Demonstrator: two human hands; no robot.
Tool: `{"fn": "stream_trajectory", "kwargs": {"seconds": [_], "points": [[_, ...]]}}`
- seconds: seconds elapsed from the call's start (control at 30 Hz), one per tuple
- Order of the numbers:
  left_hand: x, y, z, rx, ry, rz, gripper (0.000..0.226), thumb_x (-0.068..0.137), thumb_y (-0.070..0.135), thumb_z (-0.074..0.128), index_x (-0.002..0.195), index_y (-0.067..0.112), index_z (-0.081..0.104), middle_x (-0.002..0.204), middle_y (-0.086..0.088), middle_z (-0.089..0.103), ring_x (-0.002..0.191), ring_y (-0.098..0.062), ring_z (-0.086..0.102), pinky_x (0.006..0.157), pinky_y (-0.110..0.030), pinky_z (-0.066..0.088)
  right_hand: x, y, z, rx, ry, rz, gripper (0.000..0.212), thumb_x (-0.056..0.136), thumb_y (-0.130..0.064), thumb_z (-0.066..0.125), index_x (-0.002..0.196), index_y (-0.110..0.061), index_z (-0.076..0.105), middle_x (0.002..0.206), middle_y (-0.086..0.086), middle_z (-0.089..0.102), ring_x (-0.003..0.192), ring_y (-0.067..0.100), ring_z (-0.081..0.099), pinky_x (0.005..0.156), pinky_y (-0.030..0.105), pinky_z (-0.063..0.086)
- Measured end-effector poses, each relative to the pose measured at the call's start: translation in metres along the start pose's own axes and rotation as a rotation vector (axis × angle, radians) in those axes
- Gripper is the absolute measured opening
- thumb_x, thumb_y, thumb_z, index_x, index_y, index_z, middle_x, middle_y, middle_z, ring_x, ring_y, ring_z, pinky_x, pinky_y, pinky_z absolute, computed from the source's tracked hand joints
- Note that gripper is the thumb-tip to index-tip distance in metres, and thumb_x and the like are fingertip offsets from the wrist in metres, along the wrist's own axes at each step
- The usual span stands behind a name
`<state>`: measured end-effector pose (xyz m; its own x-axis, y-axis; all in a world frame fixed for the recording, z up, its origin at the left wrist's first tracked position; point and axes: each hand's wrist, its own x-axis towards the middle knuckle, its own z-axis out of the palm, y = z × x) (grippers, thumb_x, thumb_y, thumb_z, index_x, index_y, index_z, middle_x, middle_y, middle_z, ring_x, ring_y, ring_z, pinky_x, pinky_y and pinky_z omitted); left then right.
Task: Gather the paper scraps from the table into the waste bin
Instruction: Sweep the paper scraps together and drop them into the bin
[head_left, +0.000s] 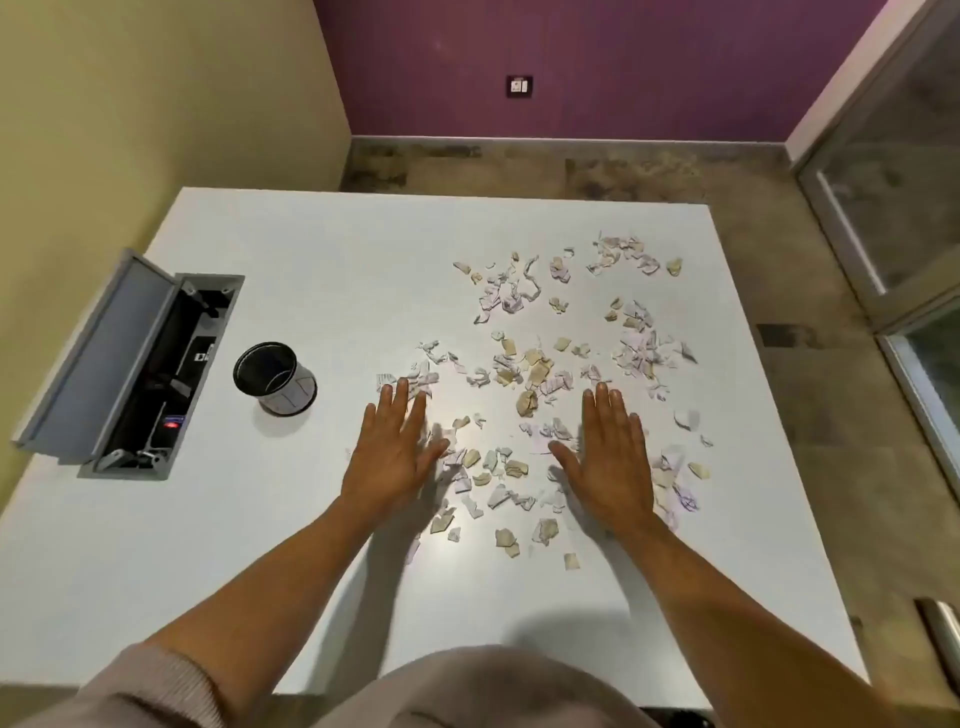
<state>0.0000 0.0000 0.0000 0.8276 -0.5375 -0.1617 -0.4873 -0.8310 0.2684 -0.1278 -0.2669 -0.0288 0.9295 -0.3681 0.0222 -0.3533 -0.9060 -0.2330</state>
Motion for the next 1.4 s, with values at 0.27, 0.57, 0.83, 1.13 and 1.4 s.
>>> {"fn": "stream_trajectory", "kwargs": {"seconds": [0.27,0.57,0.83,1.13,1.4], "points": [[-0.021,-0.011,0.054,-0.035,-0.232,-0.053,0.073,0.099,0.054,0.029,0.154,0.013,0.005,0.162,-0.012,-0.009,0.149,-0.031,-0.012,0.121,-0.042,0.000,-0.044,0.018,0.039,-0.011,-0.272,0.090,0.092,0.085,-0.078,0.010,0.154,-0.019,-0.006,0.161,0.000,-0.013,0.149,0.020,-0.011,0.122,0.042,0.004],[-0.004,0.002,0.078,-0.265,-0.219,-0.239,0.091,0.090,0.067,0.041,0.154,0.012,0.006,0.160,-0.022,-0.006,0.147,-0.039,-0.010,0.119,-0.048,0.002,-0.028,0.004,0.055,0.168,-0.335,0.270,0.093,0.087,-0.070,0.042,0.155,-0.022,0.000,0.163,0.005,-0.010,0.150,0.025,-0.005,0.120,0.044,0.003],[0.002,0.024,0.086,-0.170,-0.227,0.002,0.083,0.089,0.056,0.054,0.150,0.008,0.025,0.157,-0.020,0.016,0.145,-0.039,0.015,0.114,-0.046,0.026,-0.021,-0.020,0.066,0.099,-0.352,0.066,0.079,0.092,-0.060,0.041,0.152,-0.010,0.025,0.160,0.014,0.019,0.148,0.030,0.016,0.119,0.047,0.019],[0.031,0.016,0.079,-0.090,-0.247,-0.006,0.100,0.076,0.077,0.051,0.154,0.029,0.012,0.162,-0.015,-0.001,0.147,-0.040,0.000,0.116,-0.053,0.014,0.011,-0.014,0.058,0.094,-0.232,0.036,0.081,0.087,-0.065,0.038,0.149,-0.014,0.035,0.158,0.017,0.024,0.145,0.037,0.023,0.113,0.055,0.028],[0.010,0.024,0.090,0.052,-0.329,0.178,0.076,0.086,0.059,0.057,0.150,0.029,0.028,0.162,-0.010,0.006,0.148,-0.036,0.005,0.119,-0.048,0.014,-0.002,-0.034,0.074,-0.028,-0.453,-0.153,0.076,0.090,-0.066,0.038,0.150,-0.022,0.026,0.161,0.009,0.017,0.148,0.030,0.016,0.117,0.050,0.015]]}}
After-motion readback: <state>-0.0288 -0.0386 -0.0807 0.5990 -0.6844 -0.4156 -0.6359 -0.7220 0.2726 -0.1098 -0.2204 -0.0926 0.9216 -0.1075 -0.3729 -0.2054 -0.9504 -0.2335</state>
